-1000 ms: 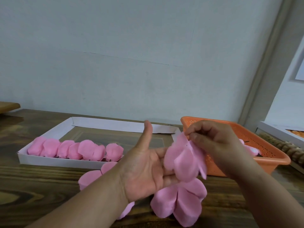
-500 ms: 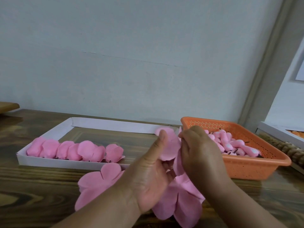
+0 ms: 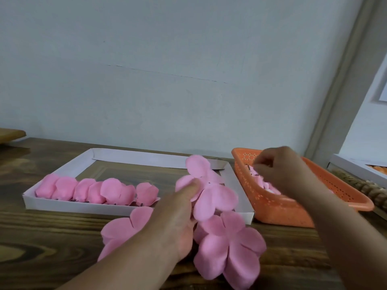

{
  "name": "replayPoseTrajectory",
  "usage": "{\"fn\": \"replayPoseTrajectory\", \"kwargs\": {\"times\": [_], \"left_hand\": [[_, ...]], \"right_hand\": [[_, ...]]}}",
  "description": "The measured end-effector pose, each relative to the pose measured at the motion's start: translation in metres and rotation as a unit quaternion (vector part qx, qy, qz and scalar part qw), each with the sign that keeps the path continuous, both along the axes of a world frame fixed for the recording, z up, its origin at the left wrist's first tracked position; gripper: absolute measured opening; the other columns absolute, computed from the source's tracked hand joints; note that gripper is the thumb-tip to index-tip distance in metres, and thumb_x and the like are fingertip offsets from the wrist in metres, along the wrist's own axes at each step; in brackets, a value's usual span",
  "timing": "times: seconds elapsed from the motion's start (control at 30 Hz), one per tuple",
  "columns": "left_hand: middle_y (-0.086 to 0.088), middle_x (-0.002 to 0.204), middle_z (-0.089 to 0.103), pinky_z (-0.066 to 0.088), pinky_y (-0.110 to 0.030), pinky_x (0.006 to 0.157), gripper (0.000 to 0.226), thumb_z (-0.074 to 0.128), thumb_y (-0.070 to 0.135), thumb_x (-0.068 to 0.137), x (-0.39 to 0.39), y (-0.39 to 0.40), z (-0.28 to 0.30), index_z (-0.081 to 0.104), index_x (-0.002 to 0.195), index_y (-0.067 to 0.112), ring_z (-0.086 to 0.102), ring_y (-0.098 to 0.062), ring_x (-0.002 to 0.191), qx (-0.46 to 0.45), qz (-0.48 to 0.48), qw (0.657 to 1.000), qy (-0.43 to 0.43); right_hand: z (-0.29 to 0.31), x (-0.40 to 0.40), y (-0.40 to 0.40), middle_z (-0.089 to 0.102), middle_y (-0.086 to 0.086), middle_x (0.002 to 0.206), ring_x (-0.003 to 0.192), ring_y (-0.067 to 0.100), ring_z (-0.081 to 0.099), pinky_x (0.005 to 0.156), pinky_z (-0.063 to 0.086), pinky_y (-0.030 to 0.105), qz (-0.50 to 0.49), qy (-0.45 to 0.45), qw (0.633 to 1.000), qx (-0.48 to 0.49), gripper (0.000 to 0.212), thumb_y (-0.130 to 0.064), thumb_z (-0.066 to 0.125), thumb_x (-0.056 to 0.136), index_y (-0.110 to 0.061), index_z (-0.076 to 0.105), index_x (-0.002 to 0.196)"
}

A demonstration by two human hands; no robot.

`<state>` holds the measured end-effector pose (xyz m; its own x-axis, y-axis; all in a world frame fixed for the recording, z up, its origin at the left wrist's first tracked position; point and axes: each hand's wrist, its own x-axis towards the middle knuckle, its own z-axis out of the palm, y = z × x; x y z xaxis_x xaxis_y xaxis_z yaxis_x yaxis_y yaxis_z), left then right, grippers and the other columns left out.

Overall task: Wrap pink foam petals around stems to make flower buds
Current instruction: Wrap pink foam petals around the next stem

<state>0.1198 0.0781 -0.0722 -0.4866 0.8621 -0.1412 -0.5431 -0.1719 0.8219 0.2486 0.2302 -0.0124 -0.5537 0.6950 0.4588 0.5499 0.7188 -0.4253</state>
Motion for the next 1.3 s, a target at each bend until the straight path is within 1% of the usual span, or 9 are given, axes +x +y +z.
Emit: {"fn": "replayPoseTrajectory", "kwargs": {"times": [0.17,0.27,0.33,0.57,0.7,0.8,1.0,1.2,1.3], "left_hand": [[-0.009,0.097,0.073,0.05,-0.021,0.051,0.03,0.043,0.017,0.097,0.0,0.0,0.001,0.069,0.108,0.01,0.067,-0.015,0.068,0.019,-0.035,0.999,0.003],[-0.014,0.101,0.073,0.056,-0.035,0.068,0.029,0.044,0.013,0.096,0.002,0.001,0.002,0.069,0.108,0.006,0.068,-0.025,0.08,0.013,-0.048,0.999,0.022],[-0.018,0.107,0.071,0.052,-0.045,0.086,0.026,0.047,0.015,0.097,0.003,0.001,0.003,0.068,0.109,0.005,0.067,-0.029,0.093,0.01,-0.047,0.999,0.011],[-0.017,0.105,0.072,0.052,-0.045,0.089,0.027,0.046,0.019,0.1,0.005,0.004,0.002,0.063,0.113,0.003,0.067,-0.031,0.104,0.017,-0.042,0.998,-0.037],[-0.017,0.104,0.072,0.052,-0.044,0.089,0.024,0.046,0.017,0.099,0.005,0.004,0.003,0.064,0.109,0.004,0.067,-0.03,0.103,0.021,-0.04,0.998,-0.037],[-0.016,0.105,0.072,0.052,-0.045,0.09,0.025,0.046,0.018,0.1,0.003,0.004,0.001,0.063,0.111,0.004,0.068,-0.03,0.102,0.018,-0.037,0.999,-0.029],[-0.017,0.103,0.072,0.052,-0.045,0.087,0.024,0.048,0.018,0.097,0.006,0.004,0.002,0.065,0.109,0.005,0.067,-0.033,0.102,0.016,-0.053,0.998,-0.006],[-0.014,0.1,0.073,0.056,-0.036,0.073,0.025,0.042,0.02,0.101,0.002,0.004,0.001,0.061,0.111,0.008,0.071,-0.025,0.089,0.028,-0.03,0.999,-0.027],[-0.013,0.1,0.074,0.056,-0.034,0.068,0.025,0.041,0.02,0.102,0.002,0.004,0.002,0.061,0.11,0.008,0.072,-0.023,0.083,0.036,-0.032,0.998,-0.034]], "right_hand": [[0.001,0.015,0.057,0.063,-0.008,0.071,0.062,0.005,0.055,0.052,0.04,0.013,0.01,-0.237,0.97,-0.061,0.008,-0.009,0.07,0.078,-0.017,0.07,0.079],[-0.008,0.008,0.065,0.058,-0.019,0.078,0.068,-0.004,0.052,0.058,0.037,0.009,0.053,-0.308,0.948,-0.063,0.02,-0.008,0.063,0.08,-0.023,0.071,0.091],[-0.009,0.002,0.067,0.056,-0.017,0.07,0.063,0.0,0.049,0.059,0.036,0.014,0.06,-0.324,0.943,-0.041,0.029,-0.006,0.06,0.08,-0.033,0.064,0.071],[-0.017,-0.009,0.073,0.056,-0.006,0.059,0.055,0.008,0.047,0.052,0.034,0.017,0.047,-0.315,0.948,-0.02,0.034,-0.005,0.054,0.081,-0.026,0.056,0.054],[-0.017,-0.015,0.071,0.062,-0.001,0.087,0.074,0.014,0.057,0.057,0.038,0.019,0.034,-0.376,0.926,-0.007,0.021,-0.006,0.048,0.087,-0.021,0.062,0.086],[-0.016,-0.016,0.066,0.061,0.003,0.11,0.094,0.02,0.059,0.08,0.048,0.029,0.025,-0.403,0.914,-0.032,0.028,-0.011,0.043,0.094,-0.02,0.058,0.115],[-0.018,-0.015,0.058,0.047,-0.002,0.134,0.123,0.039,0.042,0.103,0.024,0.054,-0.091,-0.44,0.893,-0.024,0.039,-0.038,0.026,0.095,-0.039,0.044,0.129],[-0.009,-0.011,0.062,0.066,0.008,0.107,0.095,0.024,0.062,0.08,0.046,0.03,-0.058,-0.371,0.926,-0.019,0.027,-0.028,0.045,0.092,-0.013,0.065,0.103],[0.0,-0.003,0.067,0.066,0.007,0.084,0.075,0.023,0.059,0.055,0.039,0.025,-0.074,-0.308,0.948,0.029,0.014,-0.023,0.054,0.084,-0.012,0.063,0.085]]}}
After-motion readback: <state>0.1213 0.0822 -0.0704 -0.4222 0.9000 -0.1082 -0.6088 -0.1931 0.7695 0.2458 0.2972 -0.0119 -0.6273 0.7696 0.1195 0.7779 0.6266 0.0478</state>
